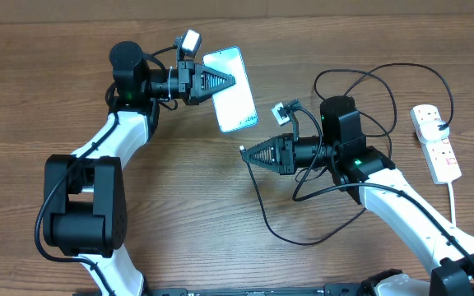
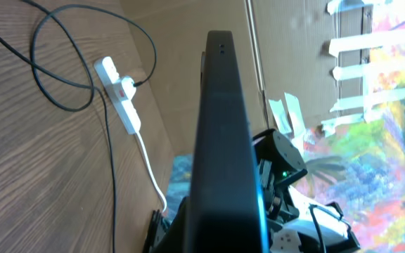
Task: Plug charger to phone and switch on socket
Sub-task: 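Bring the plug to the bottom of the phone held upright by left gripper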
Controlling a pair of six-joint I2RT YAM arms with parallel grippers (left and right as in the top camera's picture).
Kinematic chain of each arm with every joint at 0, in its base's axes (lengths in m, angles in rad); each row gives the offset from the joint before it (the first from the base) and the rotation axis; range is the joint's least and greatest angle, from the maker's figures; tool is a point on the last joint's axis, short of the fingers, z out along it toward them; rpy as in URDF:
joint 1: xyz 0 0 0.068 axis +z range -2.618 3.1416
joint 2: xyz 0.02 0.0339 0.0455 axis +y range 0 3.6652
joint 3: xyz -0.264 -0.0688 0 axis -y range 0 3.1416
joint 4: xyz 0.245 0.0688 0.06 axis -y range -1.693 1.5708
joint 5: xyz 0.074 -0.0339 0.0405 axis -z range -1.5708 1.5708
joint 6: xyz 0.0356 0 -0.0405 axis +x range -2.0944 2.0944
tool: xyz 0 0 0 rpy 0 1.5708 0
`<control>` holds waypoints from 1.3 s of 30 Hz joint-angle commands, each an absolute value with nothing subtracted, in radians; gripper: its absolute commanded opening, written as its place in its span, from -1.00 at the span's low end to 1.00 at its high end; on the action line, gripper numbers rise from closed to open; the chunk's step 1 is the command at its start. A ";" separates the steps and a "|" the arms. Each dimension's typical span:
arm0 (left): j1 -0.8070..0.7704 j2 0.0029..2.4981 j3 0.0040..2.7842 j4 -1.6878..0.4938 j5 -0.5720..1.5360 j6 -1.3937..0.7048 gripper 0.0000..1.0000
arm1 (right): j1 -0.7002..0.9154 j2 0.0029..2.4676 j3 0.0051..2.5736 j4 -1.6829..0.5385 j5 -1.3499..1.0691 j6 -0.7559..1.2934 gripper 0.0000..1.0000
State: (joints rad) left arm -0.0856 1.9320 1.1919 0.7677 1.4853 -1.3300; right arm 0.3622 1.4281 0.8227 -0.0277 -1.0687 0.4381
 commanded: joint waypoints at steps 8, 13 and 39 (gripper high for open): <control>-0.089 1.929 1.209 0.799 1.538 -1.339 -0.91 | 0.346 1.432 0.819 0.053 -1.067 0.533 -0.92; -0.100 1.929 1.209 0.799 1.534 -1.339 -0.92 | 0.347 1.439 0.819 0.067 -1.066 0.537 -0.92; -0.112 1.929 1.209 0.798 1.535 -1.340 -0.92 | 0.299 1.474 0.819 0.149 -1.067 0.654 -0.92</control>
